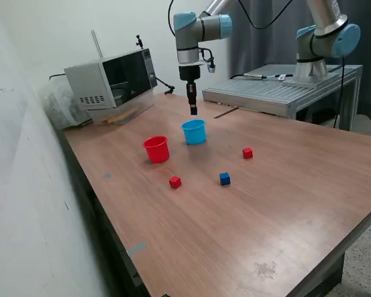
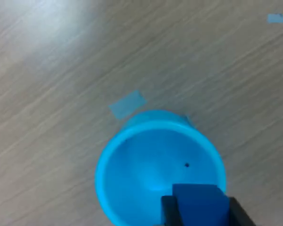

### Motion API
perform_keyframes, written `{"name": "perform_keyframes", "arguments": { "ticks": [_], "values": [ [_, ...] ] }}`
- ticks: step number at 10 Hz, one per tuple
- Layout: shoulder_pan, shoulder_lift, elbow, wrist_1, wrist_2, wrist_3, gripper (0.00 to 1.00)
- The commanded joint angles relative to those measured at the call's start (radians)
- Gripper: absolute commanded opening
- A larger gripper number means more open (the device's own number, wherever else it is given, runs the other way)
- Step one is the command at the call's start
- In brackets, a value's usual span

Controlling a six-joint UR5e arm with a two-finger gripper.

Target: Place red objects in the red bin, and blue objects in the blue bin.

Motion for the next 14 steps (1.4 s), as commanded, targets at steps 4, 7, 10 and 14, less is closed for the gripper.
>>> {"name": "perform_keyframes", "arguments": {
  "ticks": [4,7,10,14],
  "values": [
    [0.01,0.04,-0.076,0.098,-0.005,-0.027,1.0],
    [0.137,0.046,-0.206,0.175,0.004,-0.027,1.0],
    [0.286,0.076,-0.292,0.199,0.008,0.091,1.0],
    [0.362,0.226,-0.42,0.229,0.097,0.174,1.0]
  ]
}}
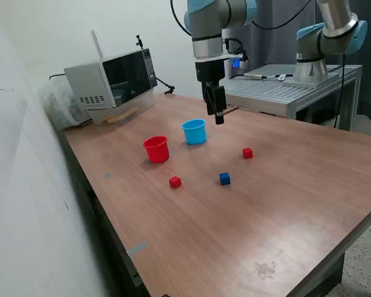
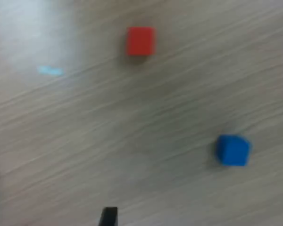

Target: Place red objects in the red bin, and blue objects in the blue bin.

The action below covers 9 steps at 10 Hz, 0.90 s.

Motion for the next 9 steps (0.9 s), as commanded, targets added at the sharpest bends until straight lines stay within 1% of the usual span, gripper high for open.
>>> {"name": "perform_keyframes", "arguments": {
  "ticks": [1,2,6,9],
  "values": [
    [0.027,0.119,-0.083,0.004,0.049,0.022,1.0],
    [0.051,0.174,-0.117,0.002,0.049,0.022,1.0],
    [0.053,0.299,-0.223,-0.008,0.051,0.022,1.0],
    [0.052,0.336,-0.223,-0.015,0.049,0.02,1.0]
  ]
}}
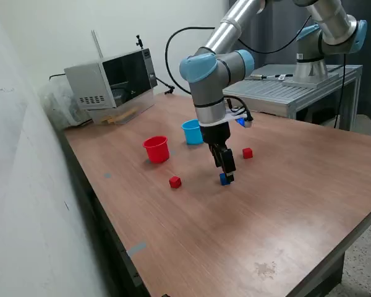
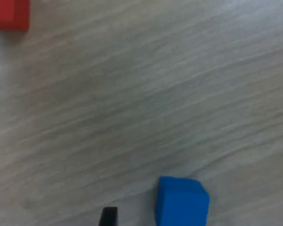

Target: Place red objects in the red bin, and blue objects in the blue bin.

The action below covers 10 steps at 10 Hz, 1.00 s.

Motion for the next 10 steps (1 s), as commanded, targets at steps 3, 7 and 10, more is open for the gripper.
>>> {"name": "perform_keyframes", "arguments": {
  "ticks": [3,7,10],
  "values": [
    [-0.003,0.028,0.0,-0.009,-0.002,-0.001,1.0],
    [-0.003,0.028,-0.001,-0.022,-0.005,-0.001,1.0],
    [-0.006,0.02,0.002,-0.022,-0.012,-0.003,0.0]
  ]
}}
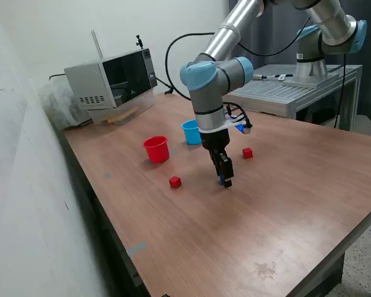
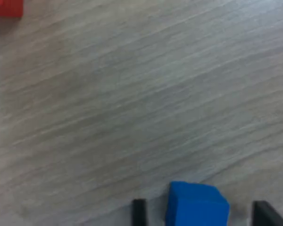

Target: Place red objects in the red bin, and blue objects in the blue bin.

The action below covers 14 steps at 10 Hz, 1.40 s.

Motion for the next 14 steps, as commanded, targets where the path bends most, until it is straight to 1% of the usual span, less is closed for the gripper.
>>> {"name": "perform_keyframes", "arguments": {
  "ticks": [1,4,5,6,7,8,9,10,11,12,13,14],
  "values": [
    [-0.005,-0.003,0.0,0.0,-0.014,-0.001,0.0],
    [-0.006,-0.045,0.001,-0.002,-0.018,-0.001,0.0],
    [-0.008,-0.099,0.004,-0.002,-0.034,-0.003,0.0],
    [-0.02,-0.151,0.027,-0.002,-0.056,-0.003,0.0],
    [-0.052,-0.211,0.061,0.0,-0.086,-0.006,0.0],
    [-0.095,-0.263,0.099,0.006,-0.101,-0.009,0.0],
    [-0.133,-0.318,0.147,0.01,-0.109,-0.01,0.0],
    [-0.184,-0.366,0.197,0.014,-0.13,-0.013,0.0],
    [-0.227,-0.403,0.245,0.017,-0.17,-0.045,0.0],
    [-0.273,-0.427,0.292,0.041,-0.188,-0.067,0.0],
    [-0.338,-0.45,0.346,0.047,-0.19,-0.069,0.0],
    [-0.377,-0.455,0.377,0.061,-0.192,-0.075,0.0]
  ]
}}
